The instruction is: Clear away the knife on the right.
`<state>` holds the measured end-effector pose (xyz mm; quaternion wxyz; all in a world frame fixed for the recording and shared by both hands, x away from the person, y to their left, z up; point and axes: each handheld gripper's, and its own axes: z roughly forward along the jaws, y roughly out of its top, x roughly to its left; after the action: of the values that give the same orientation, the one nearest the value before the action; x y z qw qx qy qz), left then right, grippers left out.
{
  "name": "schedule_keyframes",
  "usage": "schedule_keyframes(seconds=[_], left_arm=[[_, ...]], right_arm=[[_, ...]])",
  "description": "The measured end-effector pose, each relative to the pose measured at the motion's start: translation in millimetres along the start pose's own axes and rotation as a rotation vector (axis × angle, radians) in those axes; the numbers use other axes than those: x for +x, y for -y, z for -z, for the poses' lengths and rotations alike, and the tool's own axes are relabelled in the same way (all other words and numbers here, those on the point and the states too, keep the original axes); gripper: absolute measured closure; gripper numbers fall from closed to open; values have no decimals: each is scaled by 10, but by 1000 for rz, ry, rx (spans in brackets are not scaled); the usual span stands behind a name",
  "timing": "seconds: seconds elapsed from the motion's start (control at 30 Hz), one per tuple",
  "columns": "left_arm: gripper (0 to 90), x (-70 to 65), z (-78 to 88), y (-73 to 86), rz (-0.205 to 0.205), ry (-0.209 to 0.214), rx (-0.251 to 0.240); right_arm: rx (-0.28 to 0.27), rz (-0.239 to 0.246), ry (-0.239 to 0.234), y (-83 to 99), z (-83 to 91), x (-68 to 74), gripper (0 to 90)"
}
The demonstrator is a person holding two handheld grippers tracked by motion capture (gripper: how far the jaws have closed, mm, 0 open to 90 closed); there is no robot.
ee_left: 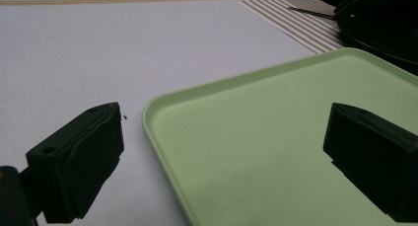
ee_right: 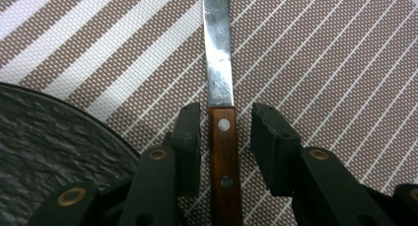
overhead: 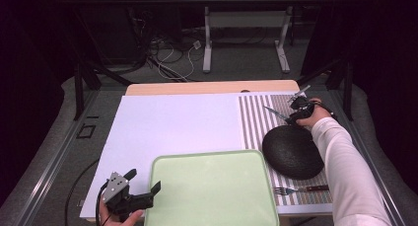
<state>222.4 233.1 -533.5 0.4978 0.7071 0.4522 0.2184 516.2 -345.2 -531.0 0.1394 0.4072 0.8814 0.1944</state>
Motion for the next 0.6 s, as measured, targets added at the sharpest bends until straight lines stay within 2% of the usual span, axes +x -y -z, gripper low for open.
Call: schedule_keyframes(seconds=[0.07, 0.1, 0.47, 0.6], left_arm=[[20, -4, -2, 1, 8, 0, -4], [21, -3, -1, 2, 12, 0, -4], [21, 5, -2, 8, 19, -1, -2], [21, 6, -7, 9, 23, 0, -2]], right_arm=[[9, 9, 1, 2, -10, -9, 653], [3, 35, 7, 1, -19, -27, 655], [17, 54, -16, -15, -18, -27, 744], [19, 75, -2, -6, -17, -34, 757]])
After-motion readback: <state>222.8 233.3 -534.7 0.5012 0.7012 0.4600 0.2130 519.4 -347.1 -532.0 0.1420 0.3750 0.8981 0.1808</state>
